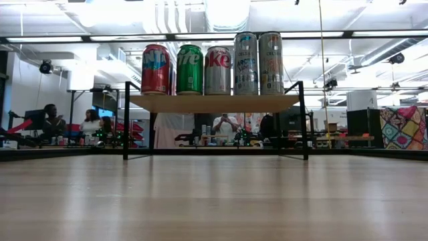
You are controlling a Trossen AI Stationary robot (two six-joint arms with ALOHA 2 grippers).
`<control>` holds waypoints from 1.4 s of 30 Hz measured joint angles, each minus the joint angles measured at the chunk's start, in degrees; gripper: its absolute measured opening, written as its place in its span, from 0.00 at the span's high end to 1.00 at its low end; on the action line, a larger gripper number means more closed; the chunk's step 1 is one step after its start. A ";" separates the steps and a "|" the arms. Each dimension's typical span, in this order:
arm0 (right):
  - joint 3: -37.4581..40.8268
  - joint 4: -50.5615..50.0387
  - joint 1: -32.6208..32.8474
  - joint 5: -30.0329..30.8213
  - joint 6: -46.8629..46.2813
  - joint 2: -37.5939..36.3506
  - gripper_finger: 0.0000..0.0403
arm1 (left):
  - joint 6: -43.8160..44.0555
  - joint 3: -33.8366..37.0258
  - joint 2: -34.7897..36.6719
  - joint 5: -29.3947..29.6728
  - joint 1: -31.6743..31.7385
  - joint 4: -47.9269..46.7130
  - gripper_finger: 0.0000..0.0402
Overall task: Place canned beverage on shelf
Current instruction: Put the green soda can on top of the shelf
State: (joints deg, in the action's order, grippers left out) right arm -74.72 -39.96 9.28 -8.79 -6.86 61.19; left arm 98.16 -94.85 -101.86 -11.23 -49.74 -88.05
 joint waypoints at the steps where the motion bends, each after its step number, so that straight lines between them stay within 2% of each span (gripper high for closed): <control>1: 0.01 -0.04 0.00 0.02 0.17 0.00 0.98 | 0.08 0.00 0.00 0.56 -0.02 0.01 0.17; 5: 0.03 -0.01 0.00 0.02 0.49 0.01 0.98 | 0.09 0.04 0.02 4.24 -0.11 0.00 0.14; 11: 0.09 0.02 0.00 0.00 0.64 1.26 0.98 | 0.52 0.87 0.09 6.00 -0.59 -1.29 0.13; 21: 0.11 -0.22 -0.02 -0.14 1.10 4.43 0.98 | 4.49 3.33 0.11 5.80 -2.49 -0.42 0.13; 30: 0.11 -0.20 0.00 -0.16 0.91 4.55 0.98 | 4.98 3.83 0.13 6.10 -3.00 -0.23 0.13; 42: 0.11 -0.20 0.00 -0.16 0.43 4.55 0.98 | 6.57 8.59 0.17 5.50 -3.55 3.08 0.16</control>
State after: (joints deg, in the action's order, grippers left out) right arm -74.61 -40.16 9.28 -8.95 -6.44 65.73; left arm 104.74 -86.26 -101.69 -5.74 -53.28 -84.96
